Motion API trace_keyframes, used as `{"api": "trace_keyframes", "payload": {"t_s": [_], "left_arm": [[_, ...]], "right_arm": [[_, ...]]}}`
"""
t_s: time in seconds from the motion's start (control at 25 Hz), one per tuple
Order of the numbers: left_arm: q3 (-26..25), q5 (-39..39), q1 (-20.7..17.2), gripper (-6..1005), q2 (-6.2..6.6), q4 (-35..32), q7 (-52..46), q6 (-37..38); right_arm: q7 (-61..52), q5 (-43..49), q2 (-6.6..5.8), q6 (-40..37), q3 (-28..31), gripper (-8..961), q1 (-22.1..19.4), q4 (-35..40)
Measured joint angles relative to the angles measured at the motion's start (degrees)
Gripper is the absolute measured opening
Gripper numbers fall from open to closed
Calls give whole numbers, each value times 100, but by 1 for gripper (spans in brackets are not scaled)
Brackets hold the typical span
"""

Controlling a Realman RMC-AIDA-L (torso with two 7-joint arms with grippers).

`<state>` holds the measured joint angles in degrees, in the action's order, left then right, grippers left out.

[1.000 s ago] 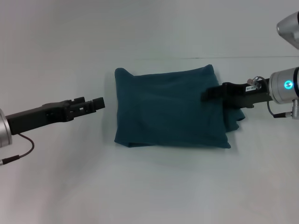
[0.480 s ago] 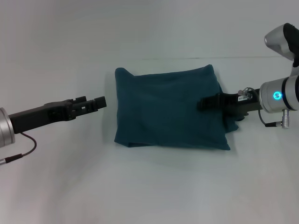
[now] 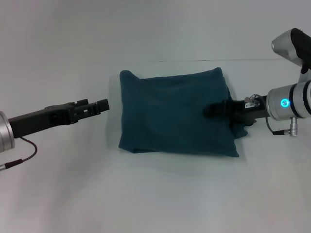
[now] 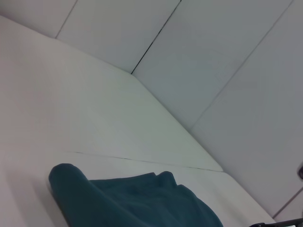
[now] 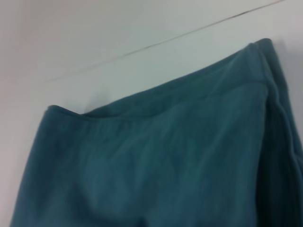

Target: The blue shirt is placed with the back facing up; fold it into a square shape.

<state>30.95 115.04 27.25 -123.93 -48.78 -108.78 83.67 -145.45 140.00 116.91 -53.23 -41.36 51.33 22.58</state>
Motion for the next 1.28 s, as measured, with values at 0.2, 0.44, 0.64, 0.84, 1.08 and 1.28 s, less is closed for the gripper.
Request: {"api": "trace_keyframes", "payload": {"t_s": [0.2, 0.44, 0.64, 0.84, 1.08, 1.28], "left_arm": [[11, -42, 40, 936, 0, 106, 6, -63], [34, -70, 43, 936, 0, 132, 20, -97], [10, -77, 44, 937, 0, 132, 22, -100], [7, -137, 44, 937, 0, 132, 23, -106], [7, -156, 52, 937, 0, 129, 21, -106], [20, -262, 52, 936, 4, 129, 19, -101]], "right_arm": [[246, -403, 47, 7, -13, 673, -5, 0], [334, -538, 54, -117, 12, 661, -15, 34], [299, -531, -17, -240, -26, 652, -80, 70], [290, -292, -8, -105, -69, 642, -90, 36], [516, -622, 96, 14, -42, 631, -108, 48], [576, -734, 129, 16, -58, 621, -104, 52]]}}
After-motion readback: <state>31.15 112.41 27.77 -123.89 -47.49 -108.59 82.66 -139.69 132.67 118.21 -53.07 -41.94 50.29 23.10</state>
